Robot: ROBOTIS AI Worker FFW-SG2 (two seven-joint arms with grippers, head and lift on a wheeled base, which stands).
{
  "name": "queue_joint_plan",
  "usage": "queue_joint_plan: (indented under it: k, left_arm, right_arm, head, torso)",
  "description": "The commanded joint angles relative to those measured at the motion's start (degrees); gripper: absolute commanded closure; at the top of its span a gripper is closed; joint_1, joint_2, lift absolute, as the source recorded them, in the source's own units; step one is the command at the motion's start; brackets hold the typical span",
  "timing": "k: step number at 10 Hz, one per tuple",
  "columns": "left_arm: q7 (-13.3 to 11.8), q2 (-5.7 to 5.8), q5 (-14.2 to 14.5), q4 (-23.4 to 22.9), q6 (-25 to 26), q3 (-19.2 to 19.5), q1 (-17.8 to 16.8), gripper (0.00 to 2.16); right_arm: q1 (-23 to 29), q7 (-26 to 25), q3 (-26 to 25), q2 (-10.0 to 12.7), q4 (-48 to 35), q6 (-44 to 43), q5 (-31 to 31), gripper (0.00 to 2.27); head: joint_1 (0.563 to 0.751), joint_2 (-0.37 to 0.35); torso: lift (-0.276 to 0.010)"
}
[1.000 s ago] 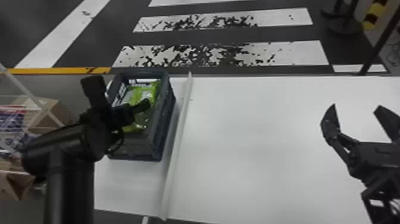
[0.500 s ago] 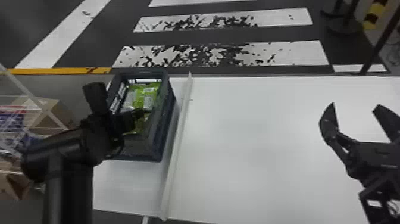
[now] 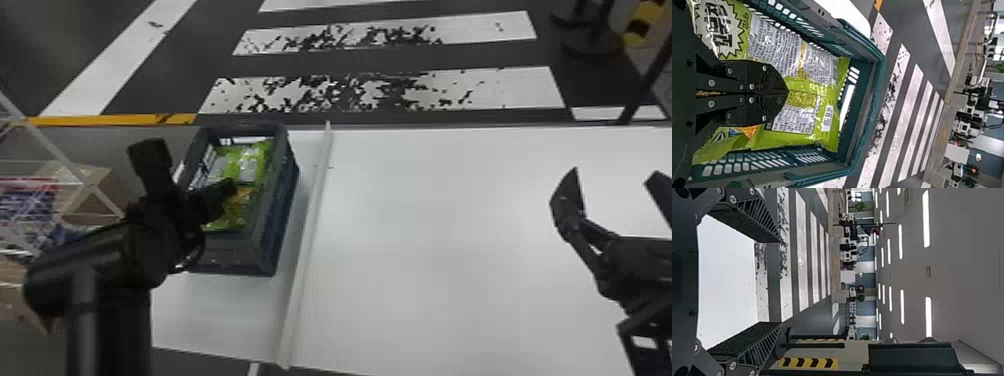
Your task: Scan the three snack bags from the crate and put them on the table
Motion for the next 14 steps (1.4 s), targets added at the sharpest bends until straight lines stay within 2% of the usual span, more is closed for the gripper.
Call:
queue_joint_plan:
  k: [1, 3, 5, 7, 8, 11, 14]
  left_arm:
    - [0.01, 0.06, 1.37, -3.83, 1.12, 0.08, 1.24, 2.13]
    - [0.36, -0.02, 3.12, -9.36, 1.82, 0.25, 3.52, 2.13]
    - [1.86, -0.29, 3.83, -15.34, 2.53, 0.16, 5.55, 2.13]
    - [3.88, -0.11, 3.39, -21.76, 4.46, -0.19, 7.22, 2.13]
    - [4.41, 0.06, 3.39, -23.43, 5.16, -0.19, 7.57, 2.13]
    - [4.49, -0.02, 4.09, -28.52, 8.5, -0.71, 8.01, 2.13]
    - [4.41, -0.46, 4.44, -35.38, 12.72, -4.32, 8.18, 2.13]
  right_arm:
    - [0.11, -0.02, 0.0, 0.07, 0.0, -0.39, -0.07, 0.14]
    - [0.37, -0.11, 0.0, -0.02, 0.09, -1.27, -0.51, 0.14]
    - [0.63, -0.11, 0.0, -0.02, 0.09, -1.97, -0.95, 0.14]
    - [0.72, -0.11, -0.09, -0.02, 0.18, -2.5, -1.74, 0.14]
    - [0.63, -0.11, -0.09, -0.02, 0.35, -2.5, -1.74, 0.14]
    - [0.55, -0.11, -0.53, -0.02, 0.18, -3.2, -1.74, 0.14]
    - [0.55, -0.55, -1.32, -0.02, -1.58, -3.38, -1.65, 0.14]
  head:
    - [0.695, 0.199]
    - [0.695, 0.191]
    - [0.695, 0.185]
    - [0.695, 0.18]
    - [0.695, 0.18]
    - [0.695, 0.174]
    - [0.695, 0.128]
  torso:
    - [-0.094]
    - [-0.094]
    - [-0.094]
    - [-0.094]
    - [-0.094]
    - [-0.094]
    - [-0.094]
